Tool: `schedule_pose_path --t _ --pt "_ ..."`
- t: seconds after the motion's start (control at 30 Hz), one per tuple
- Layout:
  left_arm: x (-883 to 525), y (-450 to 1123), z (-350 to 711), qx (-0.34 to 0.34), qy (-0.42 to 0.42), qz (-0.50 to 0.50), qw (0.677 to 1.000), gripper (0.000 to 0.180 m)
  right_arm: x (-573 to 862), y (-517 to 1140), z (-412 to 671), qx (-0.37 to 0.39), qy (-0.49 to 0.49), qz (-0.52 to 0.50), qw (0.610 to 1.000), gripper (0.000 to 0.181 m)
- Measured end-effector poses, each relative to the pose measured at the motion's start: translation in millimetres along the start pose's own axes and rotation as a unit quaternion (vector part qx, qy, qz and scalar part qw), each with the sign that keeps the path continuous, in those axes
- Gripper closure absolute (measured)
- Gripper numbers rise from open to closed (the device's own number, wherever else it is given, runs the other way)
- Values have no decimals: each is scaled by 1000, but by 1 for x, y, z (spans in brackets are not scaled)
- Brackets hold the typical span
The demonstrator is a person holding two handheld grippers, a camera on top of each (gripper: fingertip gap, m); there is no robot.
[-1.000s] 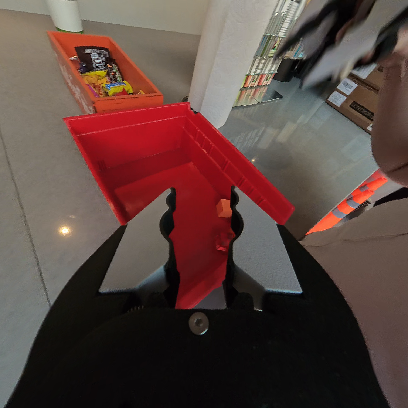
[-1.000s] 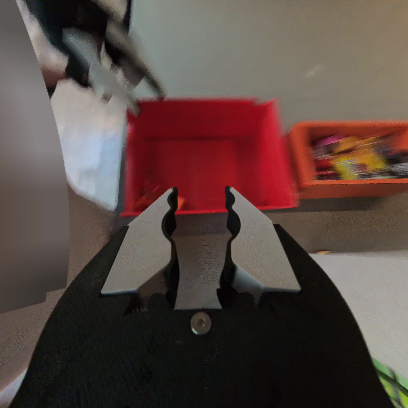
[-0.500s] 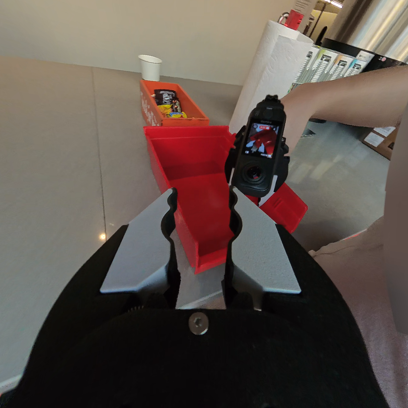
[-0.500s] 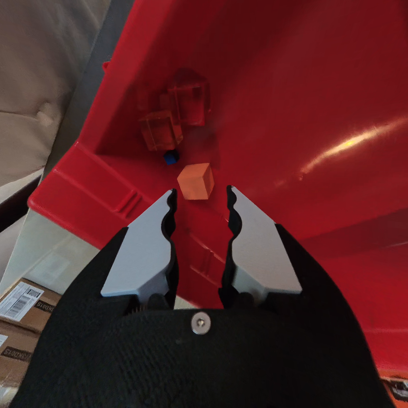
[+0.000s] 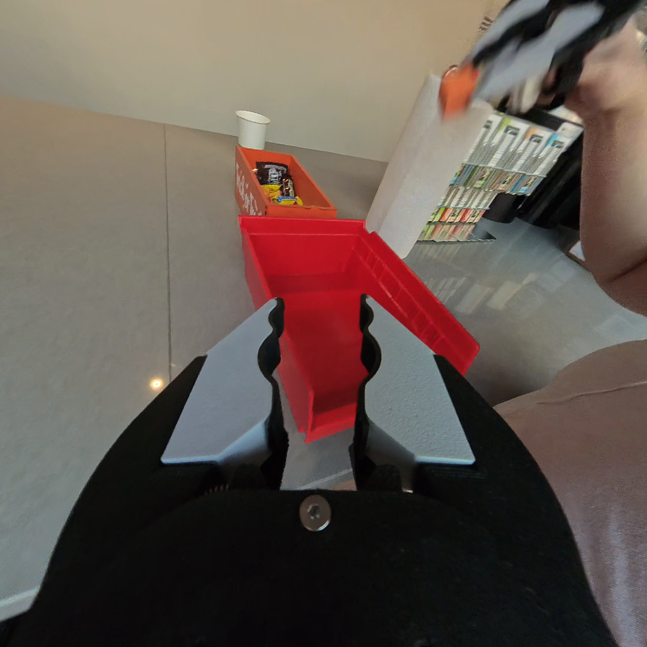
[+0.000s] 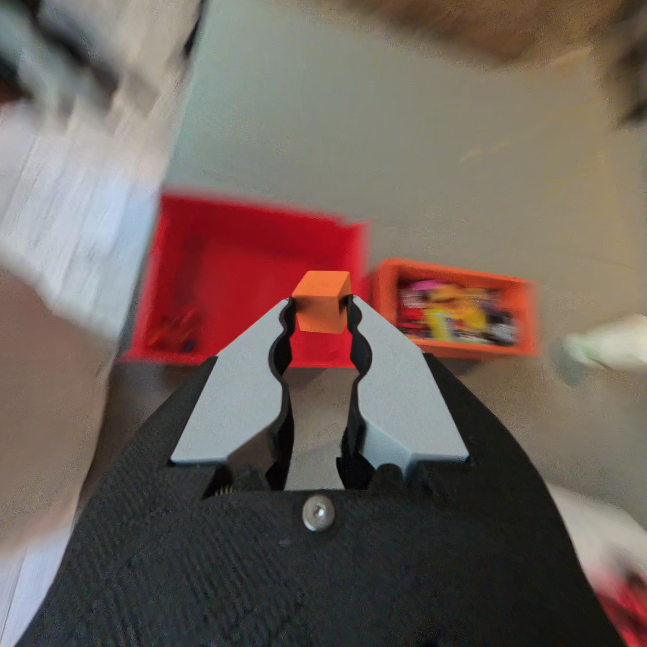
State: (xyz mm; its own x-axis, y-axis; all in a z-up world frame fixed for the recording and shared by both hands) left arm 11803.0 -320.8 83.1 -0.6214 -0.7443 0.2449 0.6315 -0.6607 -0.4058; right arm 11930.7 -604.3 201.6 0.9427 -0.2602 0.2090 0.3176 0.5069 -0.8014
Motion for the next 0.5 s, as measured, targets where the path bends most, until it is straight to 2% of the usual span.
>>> schedule_pose_path --t 0.07,0.13,0.17,0.23,0.37,0.5 --pt "5 7 10 4 6 -21 1000 138 70 -88 -20 137 142 -121 973 154" --pt "11 16 19 6 16 -36 999 138 112 -134 -59 211 249 -145 934 155" --pt "14 21 23 3 21 -43 999 138 123 -138 -76 218 286 -128 924 155" --pt "19 31 29 -5 32 -53 998 138 127 -130 -93 216 301 -97 924 154" --pt "28 44 36 -16 48 -69 996 138 139 -113 -113 158 267 -171 935 153" --pt "31 46 37 -18 51 -75 996 138 144 -109 -122 174 278 -162 931 154"
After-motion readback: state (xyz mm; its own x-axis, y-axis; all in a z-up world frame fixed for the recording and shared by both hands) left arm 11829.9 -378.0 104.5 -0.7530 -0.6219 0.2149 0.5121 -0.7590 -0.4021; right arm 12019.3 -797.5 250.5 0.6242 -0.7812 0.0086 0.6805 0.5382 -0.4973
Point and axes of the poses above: each gripper's, where its closed fingertips meet, y out along the fingers, z out of its top, x = y × z across the jaws, the point moved 4 cm from there along -y, back along the fingers, and after that the axes turned 12 degrees about -x, right-handed, at the moved point
